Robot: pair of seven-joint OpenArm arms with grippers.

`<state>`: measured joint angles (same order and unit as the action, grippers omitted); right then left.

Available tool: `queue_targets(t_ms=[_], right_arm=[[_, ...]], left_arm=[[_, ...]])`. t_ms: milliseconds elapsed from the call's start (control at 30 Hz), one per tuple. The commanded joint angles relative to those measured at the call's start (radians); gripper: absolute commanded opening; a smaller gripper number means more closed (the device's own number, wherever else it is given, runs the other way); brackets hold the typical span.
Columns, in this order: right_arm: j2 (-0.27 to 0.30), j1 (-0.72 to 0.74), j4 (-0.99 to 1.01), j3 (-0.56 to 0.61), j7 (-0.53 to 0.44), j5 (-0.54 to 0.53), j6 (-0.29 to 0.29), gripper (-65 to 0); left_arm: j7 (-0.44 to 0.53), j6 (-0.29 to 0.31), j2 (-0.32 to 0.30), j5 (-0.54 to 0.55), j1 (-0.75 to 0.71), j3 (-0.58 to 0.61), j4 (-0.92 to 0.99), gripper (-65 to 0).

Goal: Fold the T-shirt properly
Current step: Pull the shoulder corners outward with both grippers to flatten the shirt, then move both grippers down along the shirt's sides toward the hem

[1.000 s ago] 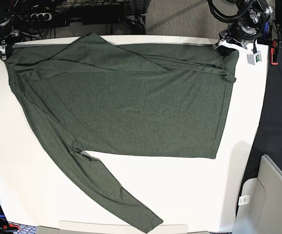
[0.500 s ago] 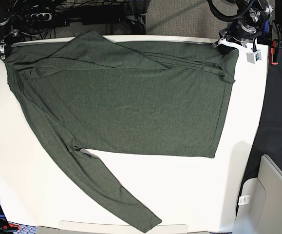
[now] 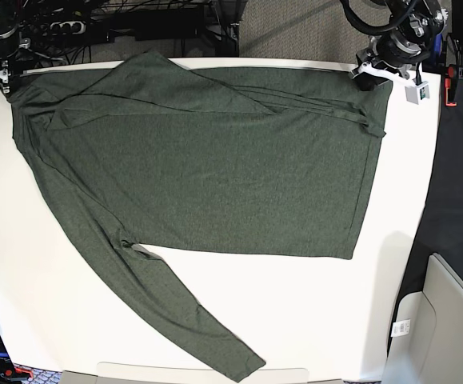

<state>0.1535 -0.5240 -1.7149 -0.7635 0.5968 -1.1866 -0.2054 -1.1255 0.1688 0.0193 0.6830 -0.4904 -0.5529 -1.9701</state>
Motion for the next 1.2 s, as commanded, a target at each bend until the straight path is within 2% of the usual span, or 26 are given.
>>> queue_targets(t_ms=[0,367,700,800,933,1067,1167], right_arm=[[0.013,-0.018,-0.027,-0.029,-0.016,-0.016,0.004,-43.4],[0.013,-0.063,-0.08,-0.089,-0.016,-0.016,0.004,-43.4],[0.028,-0.061,-0.198,-0.159,-0.016,-0.005,0.005,-43.4],[0.091,-0.046,-0.199,-0.161,-0.016,0.027,0.007,-43.4],[0.137,-0.002,-0.199,-0.155,-0.016,0.08,0.007,-43.4],[0.191,0.067,-0.198,-0.083,-0.016,0.155,0.007,-43.4],[0.22,0.141,-0.198,0.017,-0.016,0.248,0.007,-43.4]], left_arm=[[0.003,0.002,-0.006,0.002,-0.018,-0.035,-0.018,-48.5],[0.003,0.004,-0.006,0.002,-0.014,-0.167,-0.038,-48.5],[0.002,0.004,-0.025,0.002,0.103,-0.172,-0.09,-48.5],[0.002,0.004,-0.029,0.002,0.167,-0.166,-0.085,-48.5],[-0.012,0.004,-0.031,-0.003,0.269,-0.149,-0.079,-48.3],[-0.072,0.004,-0.042,-0.004,0.373,-0.097,-0.058,-48.3],[-0.075,0.004,-0.045,-0.006,0.419,-0.042,-0.024,-48.3]])
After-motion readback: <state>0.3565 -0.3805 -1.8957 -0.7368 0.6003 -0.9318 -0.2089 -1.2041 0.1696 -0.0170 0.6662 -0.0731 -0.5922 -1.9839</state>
